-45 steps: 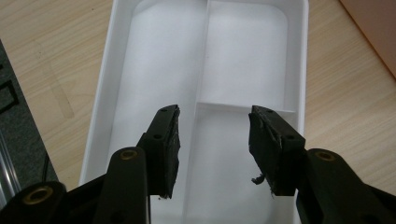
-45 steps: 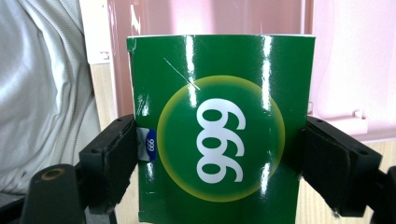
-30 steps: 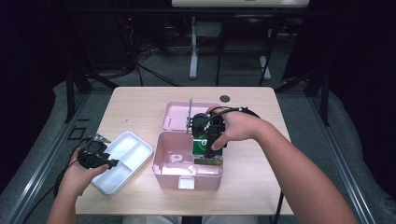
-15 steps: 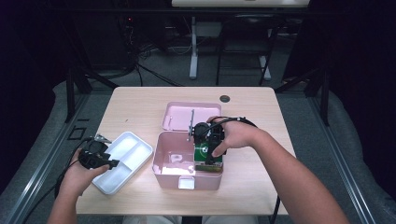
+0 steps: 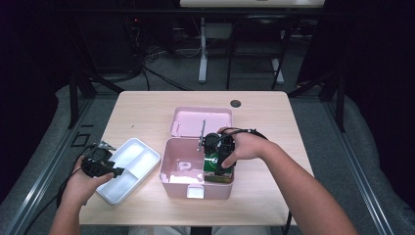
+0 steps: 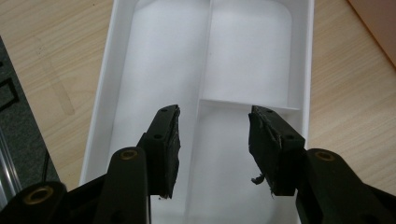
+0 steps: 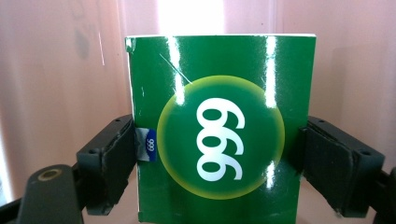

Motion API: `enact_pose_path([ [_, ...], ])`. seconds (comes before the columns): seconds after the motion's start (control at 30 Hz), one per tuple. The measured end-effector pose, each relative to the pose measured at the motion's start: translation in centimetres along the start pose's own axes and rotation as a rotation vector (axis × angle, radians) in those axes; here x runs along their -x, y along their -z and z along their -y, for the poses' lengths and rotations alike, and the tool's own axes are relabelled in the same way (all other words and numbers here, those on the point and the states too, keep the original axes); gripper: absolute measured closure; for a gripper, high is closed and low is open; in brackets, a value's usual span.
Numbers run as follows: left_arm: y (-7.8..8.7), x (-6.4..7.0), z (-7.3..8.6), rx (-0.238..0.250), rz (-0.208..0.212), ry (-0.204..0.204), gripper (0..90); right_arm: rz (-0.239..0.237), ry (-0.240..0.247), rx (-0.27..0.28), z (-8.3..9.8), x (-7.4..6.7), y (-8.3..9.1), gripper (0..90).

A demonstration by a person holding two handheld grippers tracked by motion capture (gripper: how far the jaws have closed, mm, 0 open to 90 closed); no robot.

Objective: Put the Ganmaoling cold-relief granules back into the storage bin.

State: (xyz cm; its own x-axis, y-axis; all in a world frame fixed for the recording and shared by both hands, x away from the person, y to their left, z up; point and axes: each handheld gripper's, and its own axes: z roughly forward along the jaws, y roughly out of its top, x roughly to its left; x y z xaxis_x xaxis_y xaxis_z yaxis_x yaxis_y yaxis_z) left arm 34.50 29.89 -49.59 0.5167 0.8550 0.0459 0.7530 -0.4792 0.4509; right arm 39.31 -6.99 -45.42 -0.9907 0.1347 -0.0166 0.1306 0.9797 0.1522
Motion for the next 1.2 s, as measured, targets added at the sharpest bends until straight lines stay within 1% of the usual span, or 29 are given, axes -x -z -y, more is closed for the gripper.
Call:
enact_pose_path([
  [0.27, -0.1, 0.1, 0.0, -0.002, 0.0, 0.0, 53.1, 0.006, 0.01, 0.008, 0.2, 0.1, -0.8, 15.8],
  [0.43, -0.1, 0.1, 0.0, 0.001, 0.003, -0.003, 53.1, 0.019, 0.017, -0.006, 0.0, 0.2, -1.0, 15.2],
  [0.57, -0.1, 0.1, 0.0, 0.0, 0.002, -0.004, 53.1, 0.042, 0.023, -0.015, -0.1, 0.4, -1.0, 14.5],
  [0.67, -0.1, 0.1, 0.0, 0.003, 0.0, -0.001, 53.1, 0.041, 0.012, 0.001, -0.3, 0.4, -0.5, 14.2],
  [0.83, 0.0, 0.1, 0.0, 0.002, 0.002, -0.002, 53.1, 0.033, 0.007, -0.01, -0.5, 0.1, 0.2, 14.8],
  [0.97, 0.1, 0.0, 0.0, 0.0, 0.0, -0.006, 53.1, 0.023, -0.002, -0.008, -0.5, -0.2, 0.8, 16.5],
  [1.1, -0.1, 0.0, -0.1, -0.006, 0.001, -0.005, 53.1, 0.045, 0.001, -0.01, -0.4, -0.6, 1.7, 17.9],
  [1.2, -0.2, 0.0, -0.1, -0.02, -0.001, -0.009, 53.5, 0.063, -0.01, 0.006, 0.0, -0.6, 2.8, 18.9],
])
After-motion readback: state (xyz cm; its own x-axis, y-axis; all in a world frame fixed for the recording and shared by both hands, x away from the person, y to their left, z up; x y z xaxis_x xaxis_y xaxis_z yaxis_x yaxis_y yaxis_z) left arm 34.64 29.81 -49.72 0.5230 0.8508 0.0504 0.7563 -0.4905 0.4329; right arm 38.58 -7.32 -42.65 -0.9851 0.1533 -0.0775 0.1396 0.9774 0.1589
